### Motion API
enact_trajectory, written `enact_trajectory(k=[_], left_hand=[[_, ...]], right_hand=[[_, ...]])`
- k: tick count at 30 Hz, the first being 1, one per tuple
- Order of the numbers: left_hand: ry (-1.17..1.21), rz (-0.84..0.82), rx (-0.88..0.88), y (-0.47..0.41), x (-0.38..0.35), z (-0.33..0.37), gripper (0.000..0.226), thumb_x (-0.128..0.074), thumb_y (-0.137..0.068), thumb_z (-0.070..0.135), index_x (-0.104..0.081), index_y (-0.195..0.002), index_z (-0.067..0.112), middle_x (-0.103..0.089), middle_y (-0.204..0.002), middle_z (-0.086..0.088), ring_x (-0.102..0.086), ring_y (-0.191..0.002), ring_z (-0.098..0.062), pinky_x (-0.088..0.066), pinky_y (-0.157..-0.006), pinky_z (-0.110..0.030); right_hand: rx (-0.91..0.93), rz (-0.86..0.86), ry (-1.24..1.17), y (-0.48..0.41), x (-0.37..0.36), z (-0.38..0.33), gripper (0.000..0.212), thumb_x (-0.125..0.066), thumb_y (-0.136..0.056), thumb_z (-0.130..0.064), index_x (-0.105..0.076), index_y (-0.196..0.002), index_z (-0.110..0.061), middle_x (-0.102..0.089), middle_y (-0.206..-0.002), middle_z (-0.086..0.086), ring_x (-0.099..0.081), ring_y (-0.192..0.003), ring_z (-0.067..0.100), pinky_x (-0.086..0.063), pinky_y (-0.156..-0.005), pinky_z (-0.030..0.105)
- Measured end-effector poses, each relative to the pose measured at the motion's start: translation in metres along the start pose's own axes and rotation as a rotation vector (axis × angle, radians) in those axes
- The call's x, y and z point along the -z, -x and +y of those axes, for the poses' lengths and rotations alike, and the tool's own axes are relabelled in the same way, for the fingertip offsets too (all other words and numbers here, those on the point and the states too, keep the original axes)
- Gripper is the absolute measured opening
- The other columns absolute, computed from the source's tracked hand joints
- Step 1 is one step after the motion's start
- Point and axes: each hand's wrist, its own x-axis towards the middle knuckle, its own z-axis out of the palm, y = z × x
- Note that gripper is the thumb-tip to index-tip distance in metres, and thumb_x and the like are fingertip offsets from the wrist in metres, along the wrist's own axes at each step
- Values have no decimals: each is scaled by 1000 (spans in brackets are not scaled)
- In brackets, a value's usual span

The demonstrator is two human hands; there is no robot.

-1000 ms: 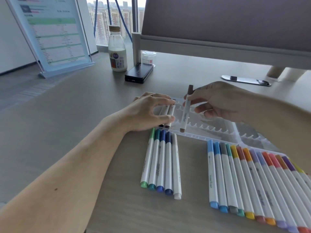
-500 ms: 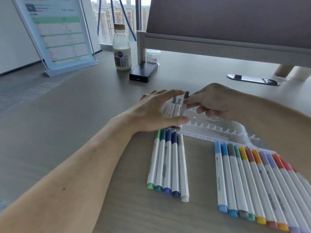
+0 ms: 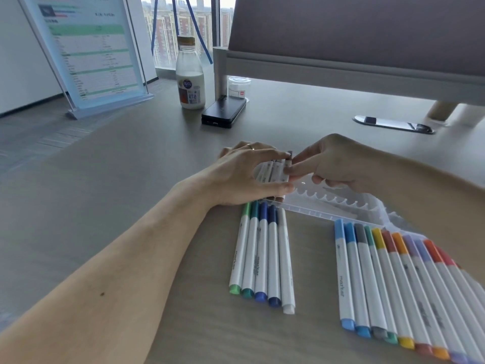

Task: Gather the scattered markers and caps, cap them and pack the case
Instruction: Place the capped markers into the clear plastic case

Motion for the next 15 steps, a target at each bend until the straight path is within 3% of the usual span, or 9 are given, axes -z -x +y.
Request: enact_trajectory(k=[4, 8, 11, 15], left_hand=[[5, -7, 1, 1, 2, 2, 70, -60, -86, 74, -45, -149, 49, -39, -157, 23, -24, -143, -1, -20, -106, -34], [-4, -17, 9, 2, 3, 6, 70, -60, -87, 73, -45, -151, 46, -37, -159, 20, -23, -147, -5, -20, -111, -36], [-16, -19, 12, 2, 3, 7, 70, -59, -88, 73, -44, -151, 46, -36, -161, 19, -23, -148, -5, -19, -115, -38], [-14, -20, 14, 2, 3, 6, 71, -57, -87, 76, -44, -151, 47, -36, -160, 19, -23, -148, -4, -19, -112, -36]], right_hand=[[5, 31, 4, 0, -4, -1, 26, -86, -76, -40, -75, -95, -27, -74, -94, 12, -48, -72, 19, -37, -48, 23], [15, 38, -6, 1, -6, -2, 42, -87, -74, -39, -66, -108, -26, -70, -89, 7, -54, -83, 22, -47, -59, 28], [18, 35, -7, 2, -6, -1, 42, -87, -74, -40, -65, -107, -26, -69, -89, 6, -55, -85, 22, -56, -77, 38], [13, 28, -16, 3, -7, -2, 40, -86, -74, -40, -63, -104, -27, -69, -92, 6, -55, -86, 23, -58, -82, 41]])
